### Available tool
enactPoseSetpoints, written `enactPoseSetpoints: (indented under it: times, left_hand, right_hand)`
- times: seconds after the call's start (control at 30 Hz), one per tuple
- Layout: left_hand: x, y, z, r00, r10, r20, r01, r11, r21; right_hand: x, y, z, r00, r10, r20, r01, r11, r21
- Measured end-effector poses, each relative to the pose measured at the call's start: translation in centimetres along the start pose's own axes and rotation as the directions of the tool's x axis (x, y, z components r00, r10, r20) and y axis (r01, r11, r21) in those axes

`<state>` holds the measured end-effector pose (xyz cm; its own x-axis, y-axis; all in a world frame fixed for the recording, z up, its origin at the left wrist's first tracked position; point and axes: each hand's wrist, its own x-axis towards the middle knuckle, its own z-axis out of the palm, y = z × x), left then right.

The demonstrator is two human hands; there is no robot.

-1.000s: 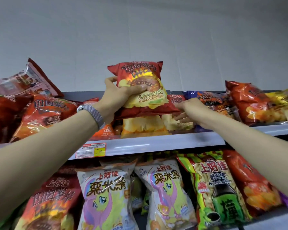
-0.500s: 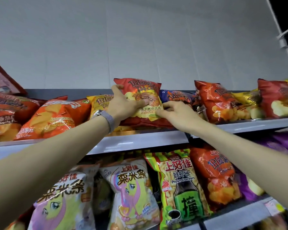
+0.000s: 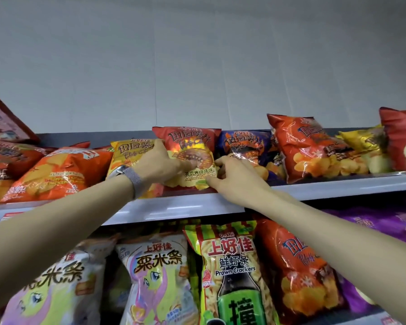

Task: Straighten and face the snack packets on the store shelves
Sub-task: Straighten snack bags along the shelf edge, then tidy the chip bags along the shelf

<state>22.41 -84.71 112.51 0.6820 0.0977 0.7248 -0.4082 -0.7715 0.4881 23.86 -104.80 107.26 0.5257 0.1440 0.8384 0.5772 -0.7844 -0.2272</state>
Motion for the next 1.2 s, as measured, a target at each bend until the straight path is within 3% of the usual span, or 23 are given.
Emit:
enactPoseSetpoints:
  times: [0.1, 0.23, 0.33, 0.5, 0.73, 0.87, 1.07, 1.2]
  left_hand:
    - [-0.3, 0.3, -0.4, 0.994, 0.081, -0.069, -0.063, 0.971, 0.23]
    - [-0.8, 0.5, -0.4, 0.987, 0.143, -0.074, -0.101, 0.909, 0.405]
    - [-1.7, 1.2, -1.2, 0.989, 0.137, -0.056, -0.096, 0.878, 0.469]
    - [-3.7, 3.7, -1.6, 0.946, 0.299, -0.127, -0.192, 0.831, 0.522]
    - [-4.9, 9.6, 2.2, 0.941, 0.339, 0.005, -0.305, 0.84, 0.449]
    - [-4.9, 12.1, 5.6, 0.933, 0.335, 0.132, -0.359, 0.832, 0.423]
    - [-4.3, 15.9, 11.7, 0.905, 0.374, 0.204, -0.422, 0.85, 0.315]
    - [-2.9, 17.6, 14.9, 0.91, 0.312, 0.272, -0.373, 0.903, 0.213]
  right_hand:
    - [-0.3, 0.8, -0.4, 0.998, -0.045, 0.053, 0.046, 0.999, -0.02]
    - [-0.6, 1.4, -1.5, 0.991, -0.081, 0.106, 0.082, 0.997, -0.013]
    - [-1.3, 1.5, -2.4, 0.99, -0.125, 0.062, 0.126, 0.992, -0.015]
    - [-2.4, 2.8, -4.8, 0.984, -0.177, -0.034, 0.168, 0.968, -0.184]
    - [-2.9, 7.4, -8.8, 0.983, -0.133, -0.124, 0.084, 0.939, -0.335]
    - [-3.6, 10.4, -10.8, 0.983, -0.052, -0.175, -0.009, 0.943, -0.332]
    - [-4.7, 15.7, -13.2, 0.942, 0.01, -0.336, -0.11, 0.953, -0.281]
    - [-5.9, 19.5, -13.6, 0.935, 0.075, -0.347, -0.189, 0.932, -0.308]
